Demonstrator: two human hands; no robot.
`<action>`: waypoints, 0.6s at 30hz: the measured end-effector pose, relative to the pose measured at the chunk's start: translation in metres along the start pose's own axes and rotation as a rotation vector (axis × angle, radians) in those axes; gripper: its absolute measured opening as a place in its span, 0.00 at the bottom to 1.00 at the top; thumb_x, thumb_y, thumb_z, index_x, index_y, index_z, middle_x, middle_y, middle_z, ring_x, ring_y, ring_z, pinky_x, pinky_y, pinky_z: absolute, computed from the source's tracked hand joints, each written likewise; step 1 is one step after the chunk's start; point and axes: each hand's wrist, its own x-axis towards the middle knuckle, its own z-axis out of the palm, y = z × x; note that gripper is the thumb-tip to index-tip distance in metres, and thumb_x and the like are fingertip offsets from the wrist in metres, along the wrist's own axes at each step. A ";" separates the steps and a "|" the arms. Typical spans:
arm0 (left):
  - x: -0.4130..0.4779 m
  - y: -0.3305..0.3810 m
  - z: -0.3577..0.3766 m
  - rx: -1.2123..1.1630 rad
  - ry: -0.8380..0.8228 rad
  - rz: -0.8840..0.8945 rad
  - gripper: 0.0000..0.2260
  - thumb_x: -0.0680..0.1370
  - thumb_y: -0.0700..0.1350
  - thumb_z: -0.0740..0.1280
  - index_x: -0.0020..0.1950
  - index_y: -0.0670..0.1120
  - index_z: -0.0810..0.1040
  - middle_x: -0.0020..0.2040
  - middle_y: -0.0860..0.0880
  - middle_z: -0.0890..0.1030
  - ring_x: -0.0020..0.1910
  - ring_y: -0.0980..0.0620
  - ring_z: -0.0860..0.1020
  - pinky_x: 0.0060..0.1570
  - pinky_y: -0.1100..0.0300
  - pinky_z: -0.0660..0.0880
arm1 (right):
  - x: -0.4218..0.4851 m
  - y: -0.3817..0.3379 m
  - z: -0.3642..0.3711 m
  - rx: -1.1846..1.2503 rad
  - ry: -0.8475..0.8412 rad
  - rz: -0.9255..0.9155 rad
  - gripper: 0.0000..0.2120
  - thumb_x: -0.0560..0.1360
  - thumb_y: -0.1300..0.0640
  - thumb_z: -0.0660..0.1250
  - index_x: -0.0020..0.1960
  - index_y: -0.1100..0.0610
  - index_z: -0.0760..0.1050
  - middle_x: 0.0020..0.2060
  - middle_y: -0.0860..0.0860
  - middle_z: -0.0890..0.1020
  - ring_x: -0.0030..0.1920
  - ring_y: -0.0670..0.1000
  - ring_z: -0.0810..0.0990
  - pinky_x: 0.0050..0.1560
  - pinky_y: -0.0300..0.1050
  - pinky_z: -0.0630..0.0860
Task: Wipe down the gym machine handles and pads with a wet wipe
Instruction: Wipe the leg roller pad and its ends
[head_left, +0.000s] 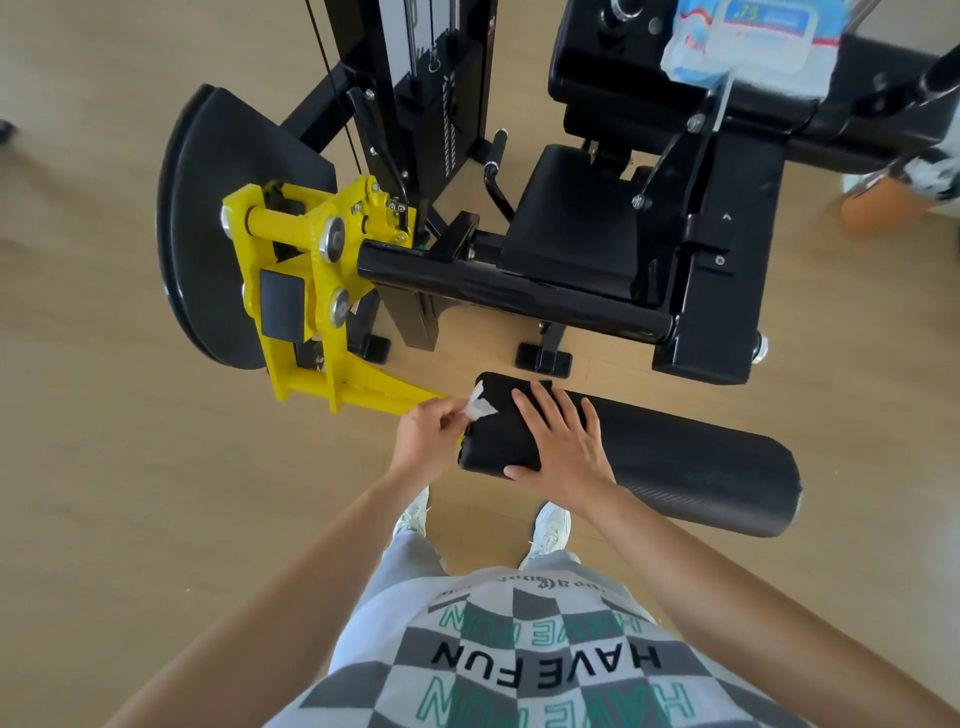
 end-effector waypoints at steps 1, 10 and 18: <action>-0.007 -0.006 0.000 -0.004 -0.015 -0.018 0.09 0.81 0.40 0.67 0.56 0.48 0.86 0.35 0.54 0.80 0.33 0.59 0.73 0.34 0.68 0.67 | 0.000 0.000 0.000 -0.005 -0.003 -0.001 0.50 0.72 0.31 0.67 0.82 0.45 0.42 0.82 0.50 0.50 0.82 0.57 0.47 0.79 0.65 0.46; -0.045 -0.046 -0.006 0.041 -0.153 -0.096 0.06 0.78 0.41 0.72 0.42 0.49 0.86 0.30 0.60 0.78 0.32 0.61 0.72 0.36 0.60 0.67 | 0.001 0.003 -0.006 0.021 -0.027 -0.018 0.50 0.73 0.30 0.66 0.82 0.45 0.41 0.83 0.49 0.49 0.82 0.56 0.45 0.80 0.63 0.45; -0.006 0.000 -0.009 -0.063 0.084 -0.127 0.07 0.80 0.50 0.71 0.55 0.50 0.86 0.43 0.53 0.84 0.40 0.52 0.79 0.37 0.65 0.69 | 0.025 0.025 -0.027 0.260 -0.129 -0.030 0.49 0.70 0.32 0.72 0.82 0.45 0.51 0.81 0.46 0.54 0.80 0.52 0.52 0.79 0.58 0.49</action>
